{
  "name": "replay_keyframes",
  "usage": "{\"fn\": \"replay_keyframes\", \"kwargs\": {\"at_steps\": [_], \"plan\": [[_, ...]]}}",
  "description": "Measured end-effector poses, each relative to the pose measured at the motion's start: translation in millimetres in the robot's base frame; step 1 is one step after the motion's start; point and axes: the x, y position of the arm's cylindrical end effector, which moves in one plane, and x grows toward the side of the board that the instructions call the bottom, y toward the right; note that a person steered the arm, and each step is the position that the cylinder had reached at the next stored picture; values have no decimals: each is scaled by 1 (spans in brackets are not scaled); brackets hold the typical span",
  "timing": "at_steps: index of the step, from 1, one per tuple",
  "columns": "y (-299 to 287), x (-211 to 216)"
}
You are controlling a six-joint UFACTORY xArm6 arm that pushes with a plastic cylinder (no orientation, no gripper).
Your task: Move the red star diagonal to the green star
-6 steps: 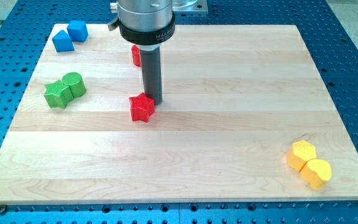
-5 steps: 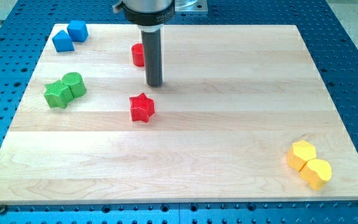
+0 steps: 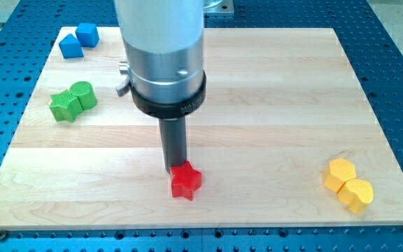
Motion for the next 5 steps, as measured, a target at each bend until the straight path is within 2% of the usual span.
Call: {"fn": "replay_keyframes", "kwargs": {"at_steps": [1, 2, 3, 5], "plan": [[17, -30], [37, -24], [73, 37], [15, 35]]}}
